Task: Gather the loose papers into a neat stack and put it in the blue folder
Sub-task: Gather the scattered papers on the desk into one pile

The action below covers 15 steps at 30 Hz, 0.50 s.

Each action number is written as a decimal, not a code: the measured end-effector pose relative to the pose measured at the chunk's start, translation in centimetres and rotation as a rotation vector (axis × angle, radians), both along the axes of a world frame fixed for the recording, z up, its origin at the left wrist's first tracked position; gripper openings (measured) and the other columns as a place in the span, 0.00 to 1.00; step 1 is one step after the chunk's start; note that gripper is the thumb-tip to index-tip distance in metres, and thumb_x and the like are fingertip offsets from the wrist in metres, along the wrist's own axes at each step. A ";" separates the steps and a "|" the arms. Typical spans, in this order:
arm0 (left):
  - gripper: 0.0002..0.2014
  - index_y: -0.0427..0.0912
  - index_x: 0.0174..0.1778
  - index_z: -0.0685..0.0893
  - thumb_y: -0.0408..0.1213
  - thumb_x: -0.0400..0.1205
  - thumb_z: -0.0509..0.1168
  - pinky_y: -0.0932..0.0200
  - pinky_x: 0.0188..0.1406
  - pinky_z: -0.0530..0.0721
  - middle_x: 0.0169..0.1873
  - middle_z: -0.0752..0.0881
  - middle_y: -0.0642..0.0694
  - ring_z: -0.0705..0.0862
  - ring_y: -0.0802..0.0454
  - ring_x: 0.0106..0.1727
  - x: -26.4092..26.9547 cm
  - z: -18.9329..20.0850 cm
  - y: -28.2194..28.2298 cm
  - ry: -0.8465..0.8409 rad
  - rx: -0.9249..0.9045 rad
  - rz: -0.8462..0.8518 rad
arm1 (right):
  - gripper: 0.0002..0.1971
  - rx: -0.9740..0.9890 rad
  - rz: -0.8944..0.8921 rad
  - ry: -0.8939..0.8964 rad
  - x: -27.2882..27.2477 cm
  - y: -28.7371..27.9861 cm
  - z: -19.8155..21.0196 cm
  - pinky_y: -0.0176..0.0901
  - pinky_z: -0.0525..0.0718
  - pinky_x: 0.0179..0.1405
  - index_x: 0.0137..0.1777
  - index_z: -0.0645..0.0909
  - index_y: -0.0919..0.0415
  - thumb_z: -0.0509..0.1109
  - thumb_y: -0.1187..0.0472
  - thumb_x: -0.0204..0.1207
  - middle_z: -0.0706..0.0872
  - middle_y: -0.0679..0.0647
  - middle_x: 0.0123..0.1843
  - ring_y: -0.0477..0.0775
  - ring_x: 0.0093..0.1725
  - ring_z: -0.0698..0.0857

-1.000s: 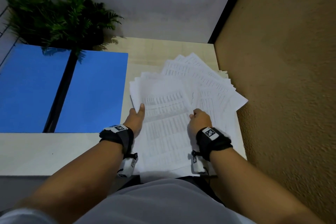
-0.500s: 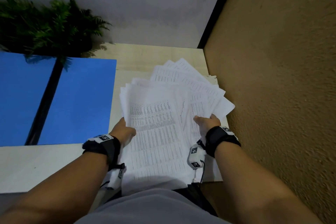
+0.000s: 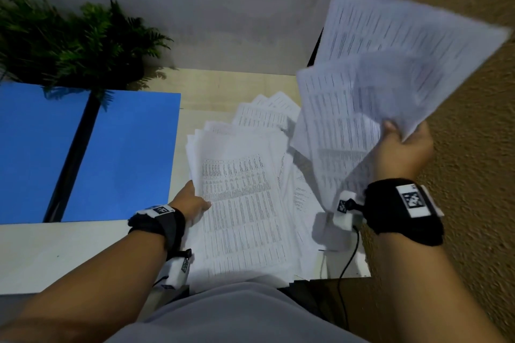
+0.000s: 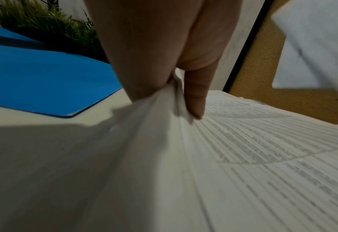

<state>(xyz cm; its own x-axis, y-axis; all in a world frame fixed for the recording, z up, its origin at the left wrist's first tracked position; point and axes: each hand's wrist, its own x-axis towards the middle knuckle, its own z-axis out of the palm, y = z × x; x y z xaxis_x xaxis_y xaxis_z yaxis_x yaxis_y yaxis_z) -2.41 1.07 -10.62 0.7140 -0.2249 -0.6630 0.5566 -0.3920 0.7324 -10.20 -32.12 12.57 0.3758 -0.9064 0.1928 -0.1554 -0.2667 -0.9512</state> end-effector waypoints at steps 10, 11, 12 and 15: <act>0.44 0.43 0.83 0.58 0.70 0.78 0.55 0.49 0.62 0.77 0.76 0.73 0.44 0.76 0.39 0.72 -1.2 5.3 -1.3 0.010 0.135 0.050 | 0.14 0.094 0.587 0.838 2.0 8.3 -9.7 0.44 0.81 0.44 0.54 0.84 0.60 0.73 0.52 0.74 0.88 0.58 0.51 0.58 0.44 0.84; 0.39 0.43 0.81 0.60 0.63 0.81 0.59 0.51 0.55 0.80 0.69 0.77 0.45 0.79 0.40 0.64 -1.3 5.2 -1.2 -0.006 0.122 0.044 | 0.16 0.062 0.631 0.913 2.0 8.8 -10.6 0.43 0.79 0.42 0.56 0.82 0.61 0.73 0.51 0.74 0.87 0.59 0.51 0.60 0.45 0.84; 0.34 0.43 0.79 0.62 0.57 0.82 0.63 0.52 0.53 0.82 0.66 0.79 0.44 0.81 0.42 0.59 -1.4 4.8 -1.1 -0.021 0.125 0.035 | 0.20 0.053 0.669 0.956 1.9 9.1 -11.3 0.44 0.77 0.41 0.58 0.79 0.62 0.75 0.51 0.73 0.85 0.59 0.52 0.62 0.49 0.85; 0.34 0.46 0.77 0.63 0.47 0.78 0.72 0.48 0.60 0.83 0.60 0.80 0.47 0.81 0.44 0.59 -1.6 3.9 -0.7 -0.087 0.143 -0.026 | 0.36 0.066 0.716 1.038 1.3 8.6 -13.1 0.44 0.77 0.46 0.69 0.68 0.62 0.81 0.53 0.65 0.79 0.60 0.61 0.63 0.61 0.82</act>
<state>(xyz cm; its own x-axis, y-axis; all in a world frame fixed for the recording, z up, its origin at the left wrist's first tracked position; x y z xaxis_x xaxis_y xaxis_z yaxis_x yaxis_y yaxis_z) -4.05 0.41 -6.71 0.7656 -0.1515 -0.6252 0.4818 -0.5089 0.7133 -8.94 -23.48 -0.53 0.7323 -0.4343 -0.5245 -0.6760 -0.5571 -0.4824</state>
